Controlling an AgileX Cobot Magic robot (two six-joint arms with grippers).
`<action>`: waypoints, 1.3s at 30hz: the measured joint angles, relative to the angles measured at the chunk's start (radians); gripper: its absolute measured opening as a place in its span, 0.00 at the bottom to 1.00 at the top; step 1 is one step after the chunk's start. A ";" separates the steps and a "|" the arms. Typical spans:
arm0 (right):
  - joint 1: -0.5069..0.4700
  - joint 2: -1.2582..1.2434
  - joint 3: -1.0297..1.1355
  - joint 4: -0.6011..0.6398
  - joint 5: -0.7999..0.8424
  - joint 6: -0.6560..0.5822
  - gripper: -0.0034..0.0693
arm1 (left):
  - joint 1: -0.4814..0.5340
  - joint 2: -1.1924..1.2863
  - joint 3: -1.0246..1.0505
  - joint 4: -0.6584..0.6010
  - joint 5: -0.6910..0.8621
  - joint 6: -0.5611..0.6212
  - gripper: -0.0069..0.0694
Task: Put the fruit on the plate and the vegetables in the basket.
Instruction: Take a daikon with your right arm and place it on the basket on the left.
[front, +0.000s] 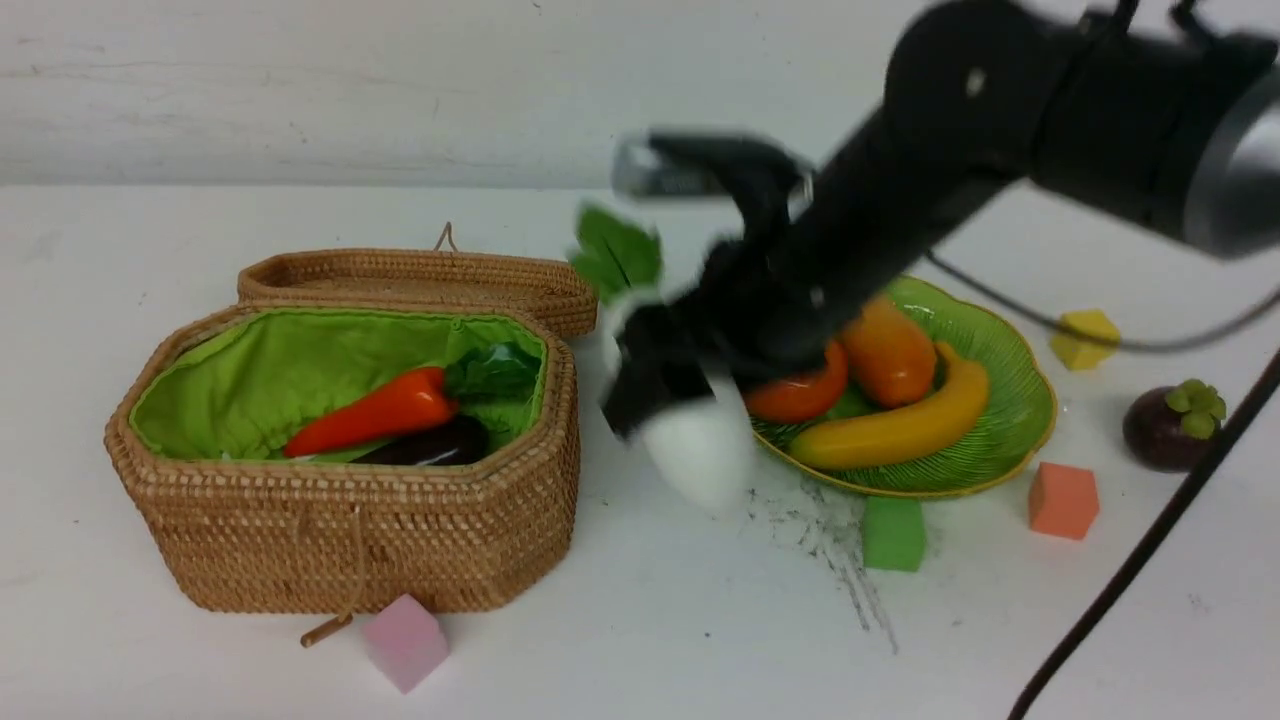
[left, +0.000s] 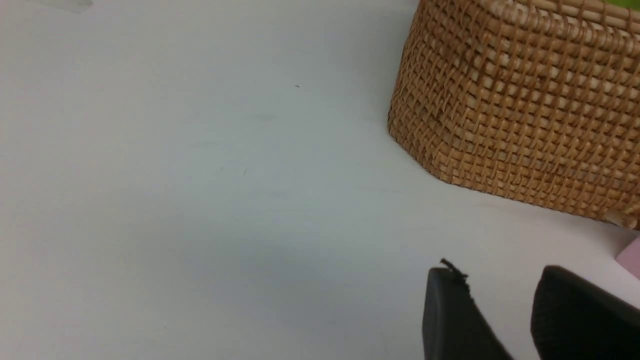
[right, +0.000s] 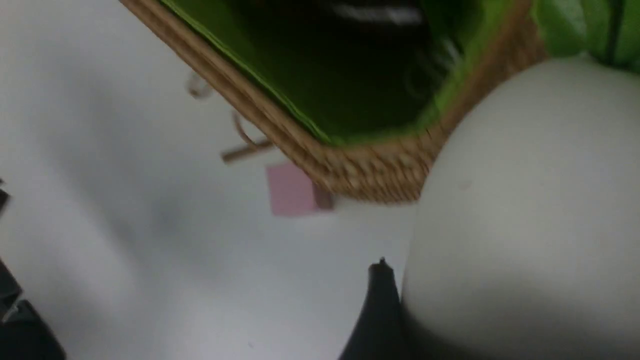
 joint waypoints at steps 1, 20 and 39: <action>0.000 0.010 -0.020 0.013 0.000 -0.017 0.81 | 0.000 0.000 0.000 0.000 0.000 0.000 0.40; 0.121 0.432 -0.440 0.123 -0.210 -0.351 0.81 | 0.000 0.000 0.000 0.000 0.000 0.000 0.40; -0.100 0.197 -0.440 -0.013 0.084 -0.184 0.93 | 0.000 0.000 0.000 0.000 0.000 0.000 0.40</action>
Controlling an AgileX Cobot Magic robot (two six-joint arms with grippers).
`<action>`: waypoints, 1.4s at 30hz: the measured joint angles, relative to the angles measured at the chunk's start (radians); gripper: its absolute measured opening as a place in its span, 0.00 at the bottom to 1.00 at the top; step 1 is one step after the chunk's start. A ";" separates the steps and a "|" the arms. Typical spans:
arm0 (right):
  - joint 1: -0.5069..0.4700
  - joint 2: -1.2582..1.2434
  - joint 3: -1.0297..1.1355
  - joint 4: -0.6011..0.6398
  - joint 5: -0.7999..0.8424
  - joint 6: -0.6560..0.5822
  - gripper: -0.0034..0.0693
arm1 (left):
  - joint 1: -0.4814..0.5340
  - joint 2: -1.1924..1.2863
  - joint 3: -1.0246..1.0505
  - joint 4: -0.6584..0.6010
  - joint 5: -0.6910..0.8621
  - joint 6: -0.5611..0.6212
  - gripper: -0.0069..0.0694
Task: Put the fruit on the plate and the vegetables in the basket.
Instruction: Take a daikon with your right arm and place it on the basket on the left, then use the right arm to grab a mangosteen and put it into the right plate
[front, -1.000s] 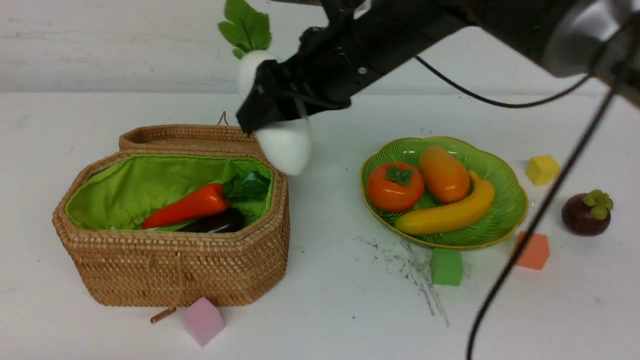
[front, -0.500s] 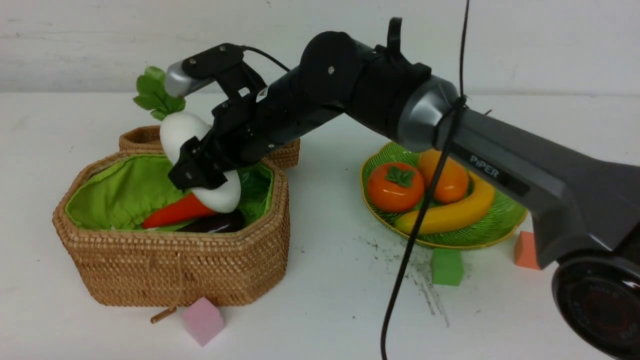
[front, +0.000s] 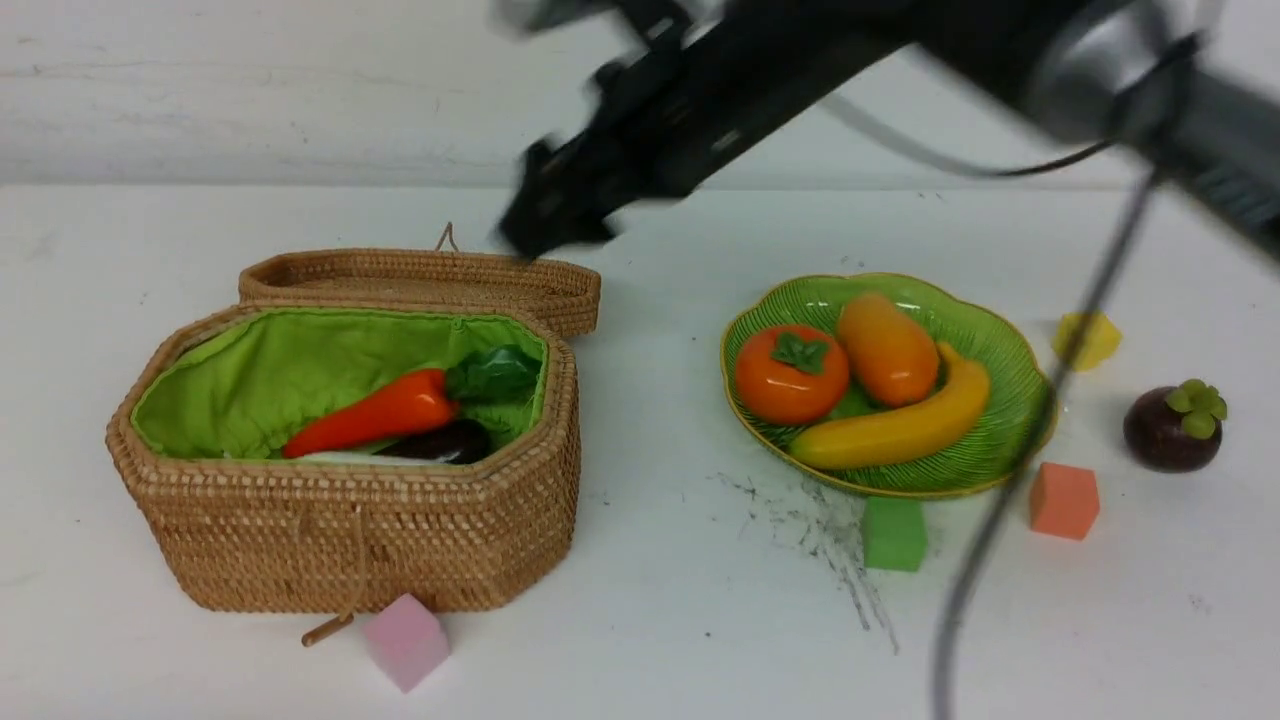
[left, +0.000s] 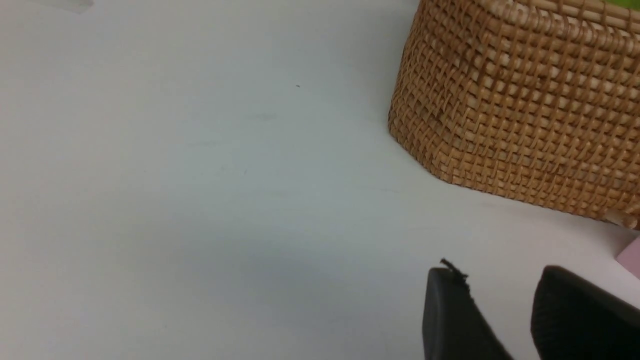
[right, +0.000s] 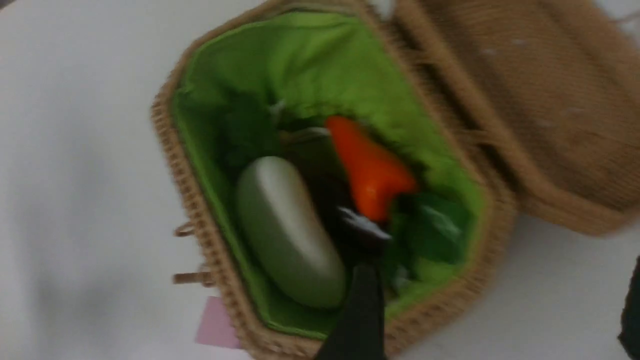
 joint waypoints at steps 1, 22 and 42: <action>-0.044 -0.034 0.006 -0.052 0.009 0.056 0.92 | 0.000 0.000 0.000 0.000 0.000 0.000 0.40; -0.736 -0.170 0.751 -0.159 -0.156 0.474 0.88 | 0.000 0.000 0.000 0.000 0.000 0.000 0.40; -0.709 -0.125 0.751 -0.218 -0.347 0.461 0.90 | 0.000 0.000 0.000 0.000 0.000 0.000 0.40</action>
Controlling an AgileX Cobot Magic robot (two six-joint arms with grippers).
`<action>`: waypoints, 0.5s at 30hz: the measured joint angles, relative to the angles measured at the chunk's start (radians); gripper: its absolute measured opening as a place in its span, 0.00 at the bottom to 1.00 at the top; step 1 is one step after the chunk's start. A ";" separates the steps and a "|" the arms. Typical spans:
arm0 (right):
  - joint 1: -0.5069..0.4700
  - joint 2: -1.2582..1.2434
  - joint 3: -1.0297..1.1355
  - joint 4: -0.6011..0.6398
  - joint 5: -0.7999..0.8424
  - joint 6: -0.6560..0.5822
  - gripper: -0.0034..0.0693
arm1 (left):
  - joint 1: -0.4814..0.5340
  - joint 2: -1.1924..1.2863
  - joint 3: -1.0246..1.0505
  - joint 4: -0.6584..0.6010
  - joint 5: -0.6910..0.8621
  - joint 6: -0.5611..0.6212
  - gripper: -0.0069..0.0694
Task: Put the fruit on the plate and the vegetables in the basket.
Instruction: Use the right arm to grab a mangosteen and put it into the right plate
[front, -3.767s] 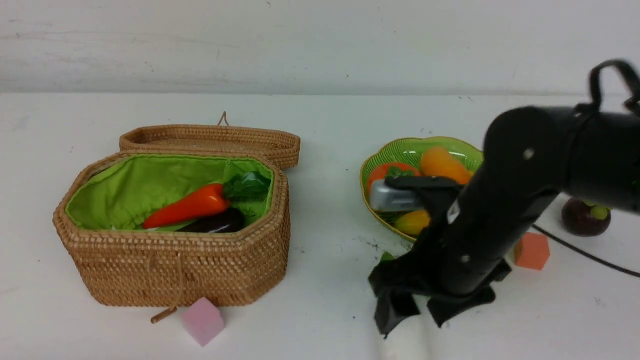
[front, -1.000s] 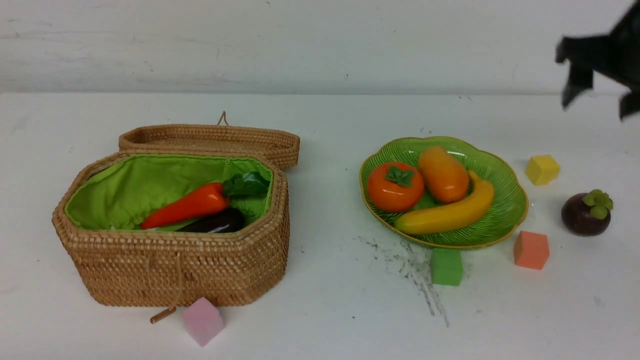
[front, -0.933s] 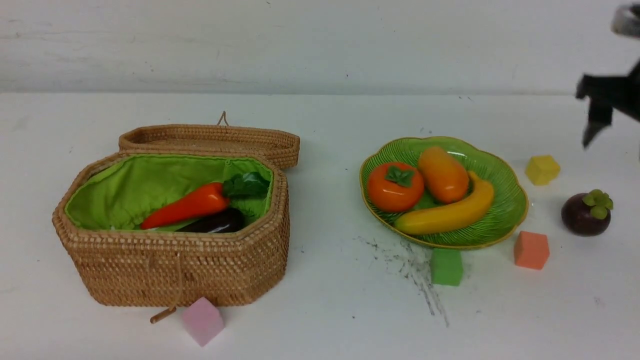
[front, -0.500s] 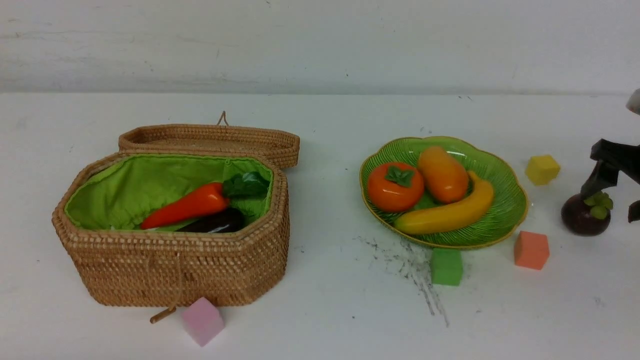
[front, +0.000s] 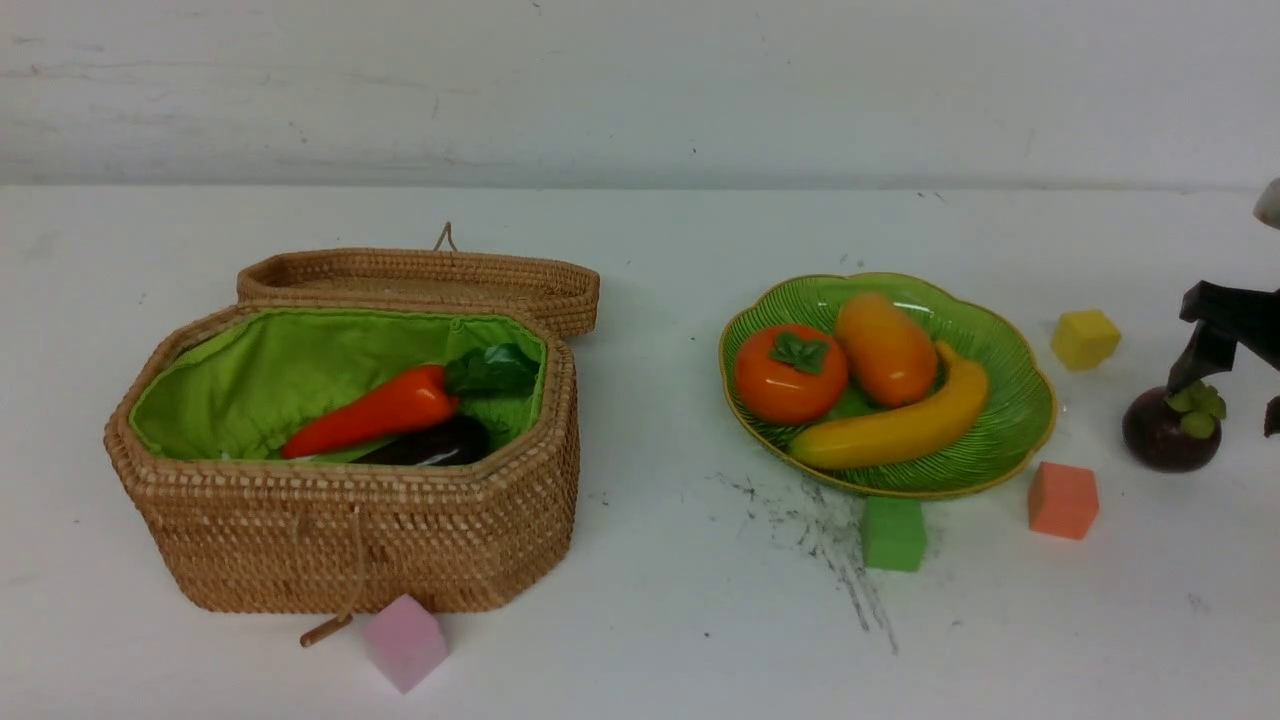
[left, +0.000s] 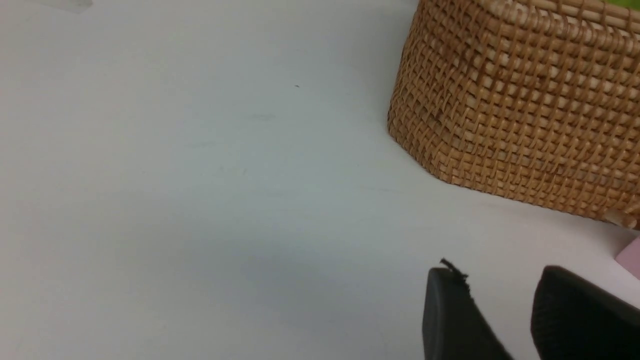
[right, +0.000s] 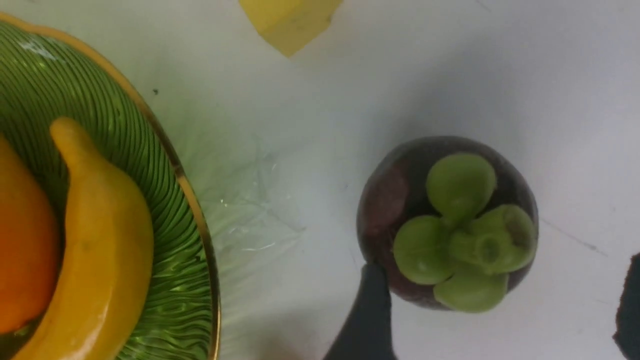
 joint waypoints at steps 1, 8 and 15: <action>0.000 0.000 0.000 0.000 -0.004 0.000 0.90 | 0.000 0.000 0.000 0.000 0.000 0.000 0.40; 0.017 0.017 0.000 -0.005 -0.027 0.000 0.89 | 0.000 0.000 0.000 0.000 0.000 0.000 0.40; 0.084 0.098 0.000 -0.060 -0.034 -0.001 0.89 | 0.000 0.000 0.000 0.000 0.000 0.000 0.40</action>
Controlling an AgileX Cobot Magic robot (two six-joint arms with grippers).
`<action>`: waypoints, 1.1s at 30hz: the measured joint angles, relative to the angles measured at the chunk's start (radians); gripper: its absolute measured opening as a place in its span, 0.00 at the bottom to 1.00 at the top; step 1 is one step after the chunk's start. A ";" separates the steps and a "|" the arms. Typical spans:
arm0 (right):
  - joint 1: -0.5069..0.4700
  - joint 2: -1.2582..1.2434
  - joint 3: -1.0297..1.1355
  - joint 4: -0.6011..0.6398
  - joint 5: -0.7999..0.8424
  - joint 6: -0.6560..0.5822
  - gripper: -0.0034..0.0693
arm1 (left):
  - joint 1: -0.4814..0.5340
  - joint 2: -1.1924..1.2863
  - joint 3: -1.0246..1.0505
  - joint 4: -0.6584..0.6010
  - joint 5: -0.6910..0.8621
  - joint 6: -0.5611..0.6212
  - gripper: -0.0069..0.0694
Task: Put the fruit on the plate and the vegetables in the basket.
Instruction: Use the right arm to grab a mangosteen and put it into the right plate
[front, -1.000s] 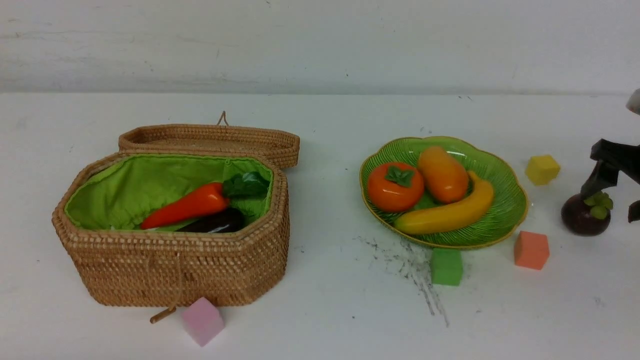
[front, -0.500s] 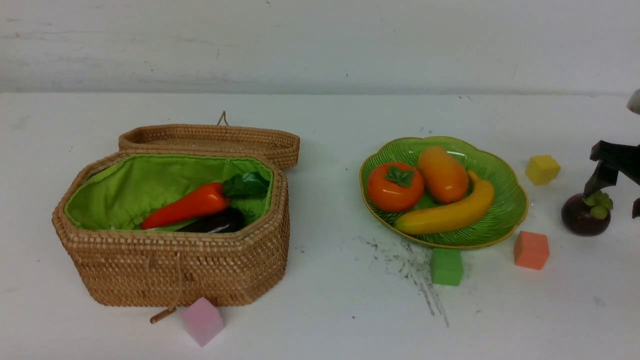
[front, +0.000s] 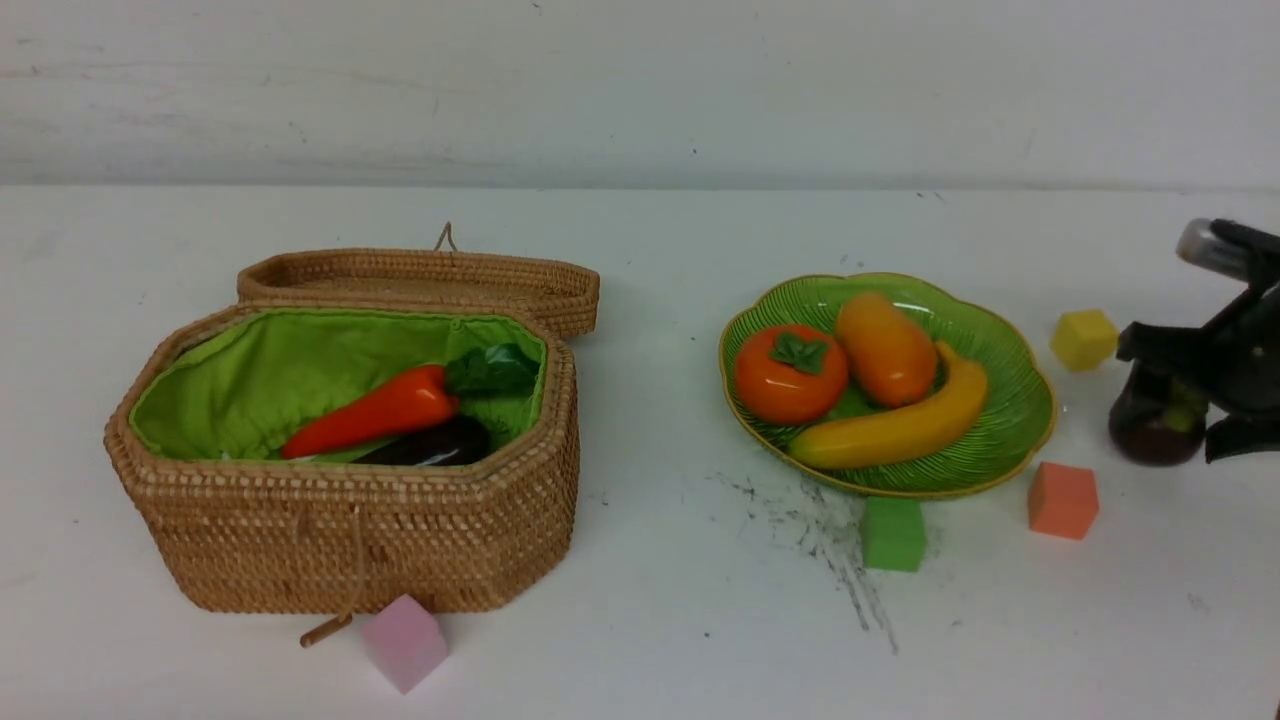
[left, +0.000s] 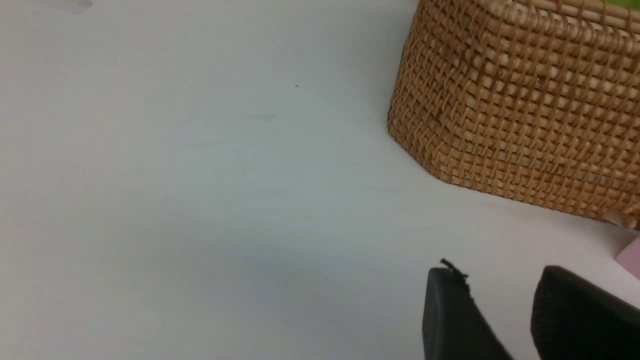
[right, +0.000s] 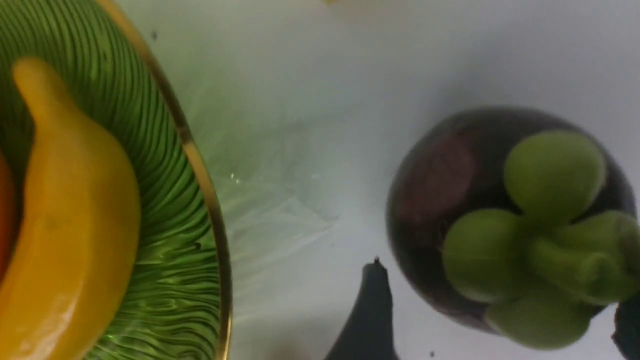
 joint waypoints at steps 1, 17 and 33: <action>0.005 0.007 0.000 -0.008 -0.004 0.000 0.88 | 0.000 0.000 0.000 0.000 0.000 0.000 0.40; 0.016 0.037 -0.025 -0.079 0.072 0.058 0.88 | 0.000 0.000 0.000 0.000 0.000 0.000 0.40; 0.016 0.075 -0.195 -0.088 0.136 0.050 0.90 | 0.000 0.000 0.000 0.000 0.000 0.000 0.40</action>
